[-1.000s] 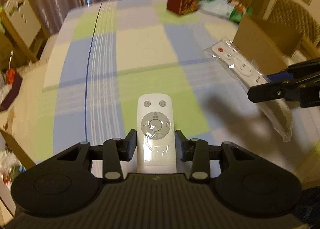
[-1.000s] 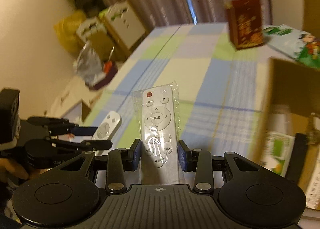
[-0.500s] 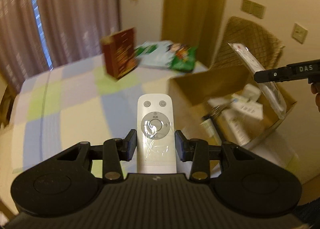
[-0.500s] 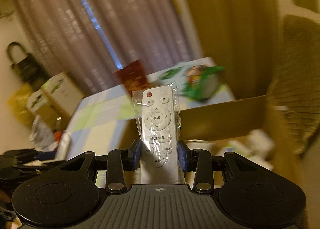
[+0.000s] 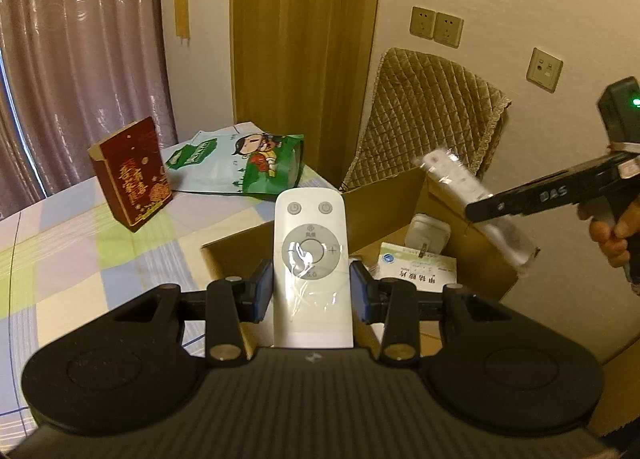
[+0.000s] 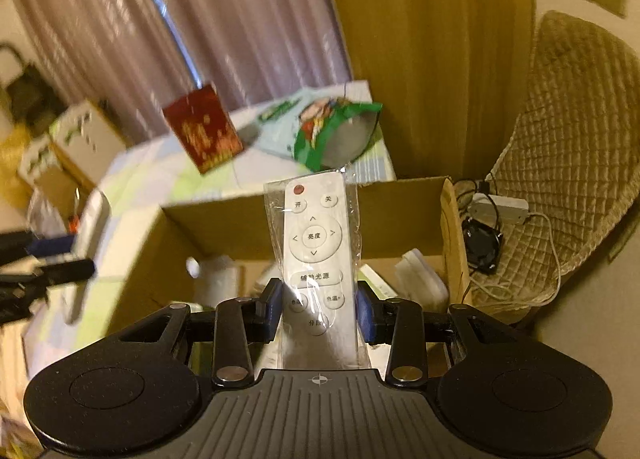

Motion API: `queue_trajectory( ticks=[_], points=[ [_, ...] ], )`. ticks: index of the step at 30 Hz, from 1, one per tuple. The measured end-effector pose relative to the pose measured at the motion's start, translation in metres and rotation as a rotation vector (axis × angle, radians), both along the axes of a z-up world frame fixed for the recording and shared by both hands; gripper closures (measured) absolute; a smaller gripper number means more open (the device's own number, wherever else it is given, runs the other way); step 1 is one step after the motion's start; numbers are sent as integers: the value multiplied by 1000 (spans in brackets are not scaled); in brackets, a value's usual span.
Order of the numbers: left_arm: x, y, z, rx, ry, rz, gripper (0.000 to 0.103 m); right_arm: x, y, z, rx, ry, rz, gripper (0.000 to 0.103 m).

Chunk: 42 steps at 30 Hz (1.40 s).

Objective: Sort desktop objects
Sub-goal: 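Carry the wrapped remote with the right tool while the left tool carries the Midea remote into the box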

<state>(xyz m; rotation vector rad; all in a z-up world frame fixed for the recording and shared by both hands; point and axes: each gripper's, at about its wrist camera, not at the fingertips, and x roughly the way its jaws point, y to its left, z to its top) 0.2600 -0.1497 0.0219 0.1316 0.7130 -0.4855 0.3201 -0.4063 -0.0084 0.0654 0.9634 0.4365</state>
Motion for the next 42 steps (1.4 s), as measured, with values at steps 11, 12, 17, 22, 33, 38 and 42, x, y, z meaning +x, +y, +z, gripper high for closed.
queue_trajectory(
  ticks=[11, 12, 17, 22, 33, 38, 42],
  points=[
    [4, -12, -6, 23, 33, 75, 68, 35, 9, -53, -137, 124, 130, 66],
    [5, -12, -7, 26, 39, 83, 68, 38, 8, -56, -150, 132, 129, 66],
    [13, -14, -14, 35, 65, 112, 68, 51, 7, -65, -173, 156, 116, 66],
    [20, -18, -20, 43, 86, 125, 68, 56, 8, -71, -196, 157, 121, 66],
    [32, -33, -30, 53, 118, 110, 68, 62, 11, -75, -207, 153, 139, 66],
    [36, -37, -33, 59, 129, 113, 68, 60, 19, -77, -253, 109, 211, 55],
    [40, -40, -36, 59, 139, 113, 68, 52, 23, -69, -210, 59, 239, 31]
  ],
)
